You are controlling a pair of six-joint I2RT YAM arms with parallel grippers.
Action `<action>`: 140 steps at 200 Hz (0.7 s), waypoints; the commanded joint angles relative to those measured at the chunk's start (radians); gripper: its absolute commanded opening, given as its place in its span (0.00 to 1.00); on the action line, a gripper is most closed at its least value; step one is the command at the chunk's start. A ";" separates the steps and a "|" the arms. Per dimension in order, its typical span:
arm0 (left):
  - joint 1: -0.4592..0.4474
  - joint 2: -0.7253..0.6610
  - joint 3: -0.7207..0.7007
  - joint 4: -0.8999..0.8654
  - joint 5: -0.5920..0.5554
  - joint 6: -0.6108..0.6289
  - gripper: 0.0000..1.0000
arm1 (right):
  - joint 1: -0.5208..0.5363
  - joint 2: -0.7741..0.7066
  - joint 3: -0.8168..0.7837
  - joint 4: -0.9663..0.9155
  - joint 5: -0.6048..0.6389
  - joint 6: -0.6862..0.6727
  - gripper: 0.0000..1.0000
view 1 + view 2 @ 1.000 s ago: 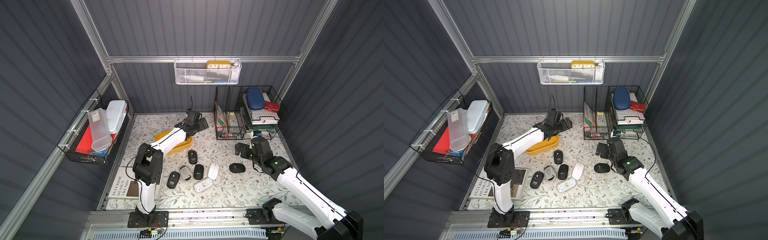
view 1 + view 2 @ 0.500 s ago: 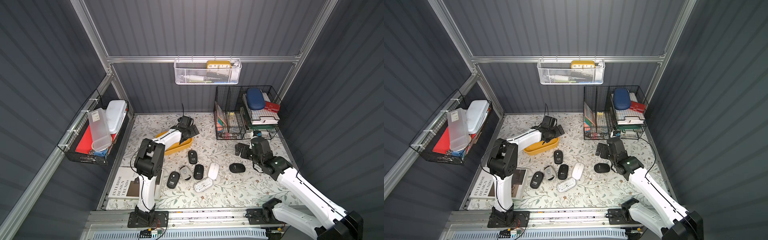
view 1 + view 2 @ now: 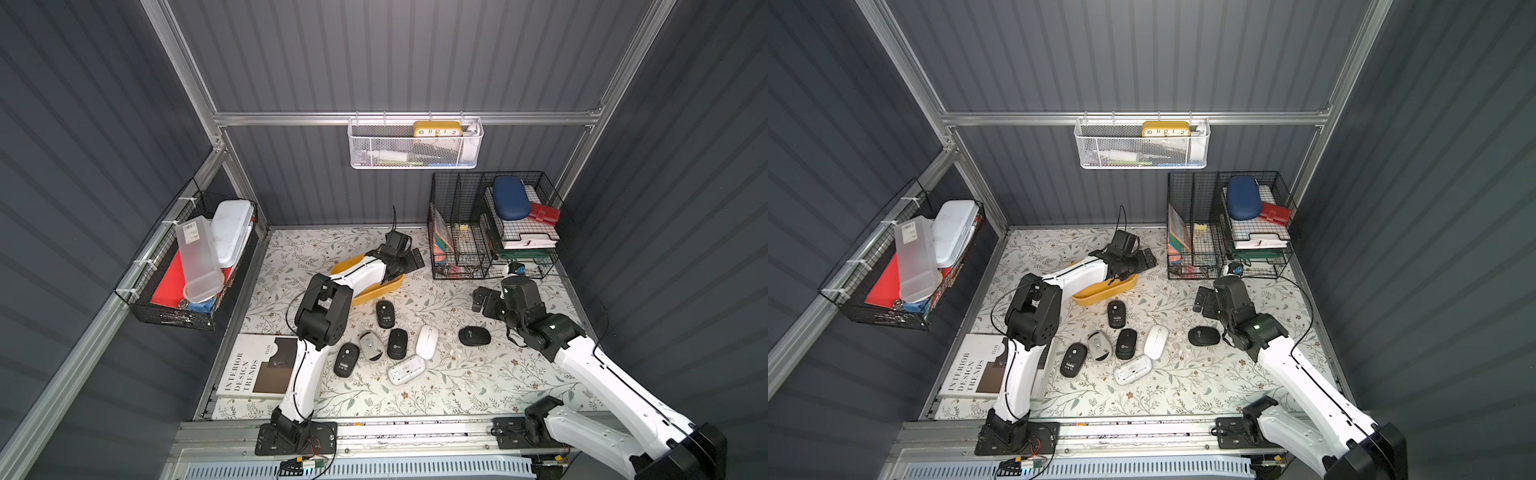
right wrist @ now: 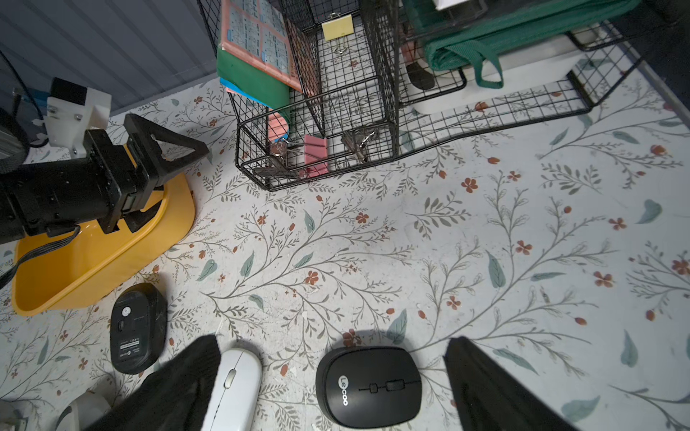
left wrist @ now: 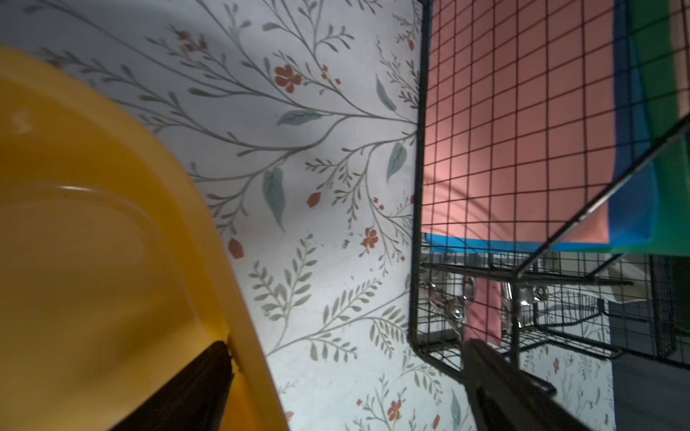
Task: Put the mouse in the storage box
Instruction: Move the storage box to the center of the board.
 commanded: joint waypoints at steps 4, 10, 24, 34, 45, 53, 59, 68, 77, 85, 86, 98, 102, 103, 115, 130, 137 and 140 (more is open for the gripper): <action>-0.019 0.053 0.083 0.007 0.056 -0.002 0.99 | 0.004 -0.022 -0.017 -0.023 0.038 0.014 0.99; -0.024 0.064 0.101 0.007 0.063 -0.002 0.99 | 0.004 -0.025 -0.019 -0.024 0.041 0.015 0.99; -0.038 0.090 0.148 0.004 0.073 0.000 0.99 | 0.004 -0.032 -0.022 -0.026 0.052 0.019 0.99; -0.048 0.108 0.184 -0.002 0.082 0.005 0.99 | 0.004 -0.037 -0.024 -0.026 0.065 0.024 0.99; -0.060 0.128 0.220 -0.011 0.085 0.012 0.99 | 0.004 -0.042 -0.025 -0.027 0.076 0.030 0.99; -0.067 0.140 0.240 -0.020 0.089 0.018 0.99 | 0.004 -0.046 -0.024 -0.052 0.081 0.032 0.99; -0.072 0.146 0.248 -0.025 0.092 0.023 0.99 | 0.004 -0.048 -0.025 -0.051 0.082 0.033 0.99; -0.076 0.148 0.250 -0.030 0.093 0.026 0.99 | 0.004 -0.049 -0.024 -0.050 0.081 0.032 0.99; -0.078 0.139 0.245 -0.039 0.086 0.030 0.99 | 0.004 -0.047 -0.021 -0.051 0.076 0.028 0.99; -0.078 0.120 0.229 -0.050 0.066 0.032 0.99 | 0.004 -0.044 -0.017 -0.052 0.067 0.022 0.99; -0.078 0.116 0.227 -0.050 0.062 0.032 0.99 | 0.004 -0.044 -0.017 -0.052 0.066 0.021 0.99; -0.078 0.049 0.167 -0.036 0.021 0.038 0.99 | 0.004 -0.037 -0.007 -0.049 0.038 0.005 0.99; -0.077 0.021 0.145 -0.033 0.004 0.039 0.99 | 0.005 -0.035 -0.004 -0.049 0.020 -0.004 0.98; -0.077 0.013 0.139 -0.032 0.001 0.040 0.99 | 0.005 -0.033 -0.002 -0.050 0.015 -0.006 0.98; -0.077 -0.082 0.065 -0.028 -0.057 0.045 0.99 | 0.018 -0.018 0.021 -0.054 -0.036 -0.029 0.96; -0.073 -0.215 -0.041 -0.035 -0.148 0.018 0.99 | 0.090 0.014 0.063 -0.075 -0.029 -0.057 0.95; -0.071 -0.281 -0.089 -0.035 -0.192 0.012 1.00 | 0.136 0.035 0.089 -0.090 -0.006 -0.066 0.95; -0.068 -0.307 -0.112 -0.030 -0.207 0.012 0.99 | 0.162 0.048 0.099 -0.098 0.006 -0.068 0.95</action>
